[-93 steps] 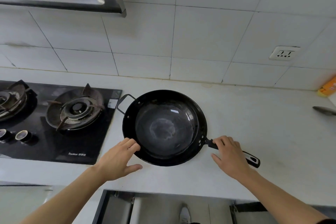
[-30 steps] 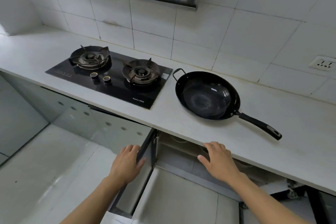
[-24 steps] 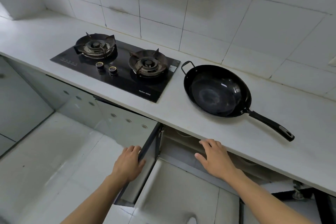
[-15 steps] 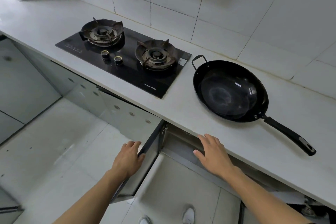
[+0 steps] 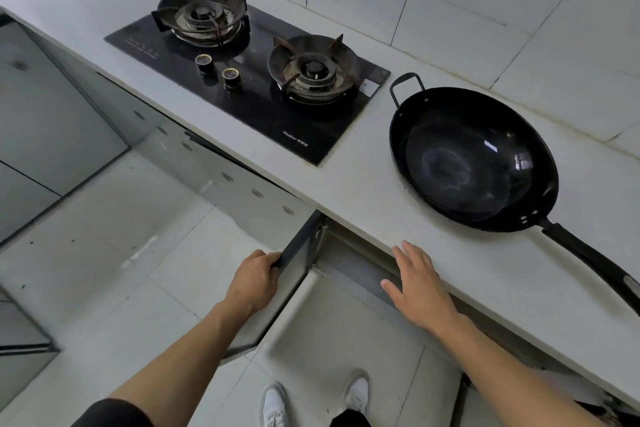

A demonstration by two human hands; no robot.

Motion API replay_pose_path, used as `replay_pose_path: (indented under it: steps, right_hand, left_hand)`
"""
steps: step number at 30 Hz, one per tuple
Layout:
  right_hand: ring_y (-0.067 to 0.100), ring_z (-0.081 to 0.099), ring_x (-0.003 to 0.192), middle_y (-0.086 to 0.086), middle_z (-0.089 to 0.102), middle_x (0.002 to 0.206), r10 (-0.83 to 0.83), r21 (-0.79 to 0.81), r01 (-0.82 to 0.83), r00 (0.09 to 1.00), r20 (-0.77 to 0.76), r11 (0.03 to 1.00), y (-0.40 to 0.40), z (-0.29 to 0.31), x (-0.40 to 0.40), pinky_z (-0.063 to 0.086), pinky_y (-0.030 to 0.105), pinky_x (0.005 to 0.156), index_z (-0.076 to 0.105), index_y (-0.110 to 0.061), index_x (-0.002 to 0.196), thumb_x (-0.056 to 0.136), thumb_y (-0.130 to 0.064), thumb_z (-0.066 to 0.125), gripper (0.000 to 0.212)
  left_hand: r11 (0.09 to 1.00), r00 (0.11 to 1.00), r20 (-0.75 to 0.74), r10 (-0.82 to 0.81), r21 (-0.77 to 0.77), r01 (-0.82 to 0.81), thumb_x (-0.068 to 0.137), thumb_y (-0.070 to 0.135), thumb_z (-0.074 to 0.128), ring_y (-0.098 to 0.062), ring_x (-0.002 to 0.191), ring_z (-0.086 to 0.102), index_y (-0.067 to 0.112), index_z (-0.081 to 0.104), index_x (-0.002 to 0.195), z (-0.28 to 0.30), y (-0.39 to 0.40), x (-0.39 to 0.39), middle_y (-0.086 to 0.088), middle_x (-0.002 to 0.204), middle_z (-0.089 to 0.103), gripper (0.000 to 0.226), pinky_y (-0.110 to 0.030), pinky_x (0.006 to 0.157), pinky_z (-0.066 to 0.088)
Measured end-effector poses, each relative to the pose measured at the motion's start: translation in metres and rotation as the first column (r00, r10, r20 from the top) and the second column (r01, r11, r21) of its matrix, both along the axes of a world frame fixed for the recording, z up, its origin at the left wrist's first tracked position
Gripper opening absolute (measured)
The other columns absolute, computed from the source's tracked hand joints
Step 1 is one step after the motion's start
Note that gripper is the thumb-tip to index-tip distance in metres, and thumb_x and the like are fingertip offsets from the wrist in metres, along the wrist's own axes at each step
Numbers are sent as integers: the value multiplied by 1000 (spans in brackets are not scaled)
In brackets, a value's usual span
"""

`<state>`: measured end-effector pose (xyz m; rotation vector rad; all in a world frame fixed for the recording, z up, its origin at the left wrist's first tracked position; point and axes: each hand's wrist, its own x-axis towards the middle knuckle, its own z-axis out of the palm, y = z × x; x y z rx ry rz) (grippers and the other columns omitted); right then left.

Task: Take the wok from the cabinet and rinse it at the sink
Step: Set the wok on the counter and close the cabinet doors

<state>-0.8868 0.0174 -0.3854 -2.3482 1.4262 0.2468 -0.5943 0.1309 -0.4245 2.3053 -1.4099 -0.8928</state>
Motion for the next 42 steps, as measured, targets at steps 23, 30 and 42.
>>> replay_pose_path:
  steps: [23, 30, 42]
  right_hand:
    - [24, 10, 147, 7, 15, 160, 31, -68, -34, 999, -35, 997, -1, 0, 0, 21, 38, 118, 15, -14, 153, 91, -55, 52, 83]
    - [20, 9, 147, 2, 15, 161, 45, -22, -45, 999, 28, 999, -7, 1, -10, 19, 37, 118, 18, -18, 153, 92, -59, 45, 78]
    - [22, 7, 147, 5, 13, 161, -39, -14, 39, 999, 13, 999, -3, 4, -49, 17, 39, 118, 20, -15, 152, 96, -46, 49, 71]
  left_hand:
    - [952, 906, -292, 306, 111, -286, 87, 3, 45, -18, 79, 68, 20, 73, 113, 10, -6, -32, -1, 82, 74, 42, -23, 75, 53]
    - [902, 655, -622, 428, 253, -349, 84, -8, 41, -33, 89, 70, 16, 73, 105, 13, -4, -57, -9, 84, 76, 45, -40, 85, 59]
    - [810, 286, -769, 572, 474, -346, 77, -23, 30, -28, 103, 69, 11, 62, 117, 17, -28, -111, -13, 101, 75, 61, -40, 100, 51]
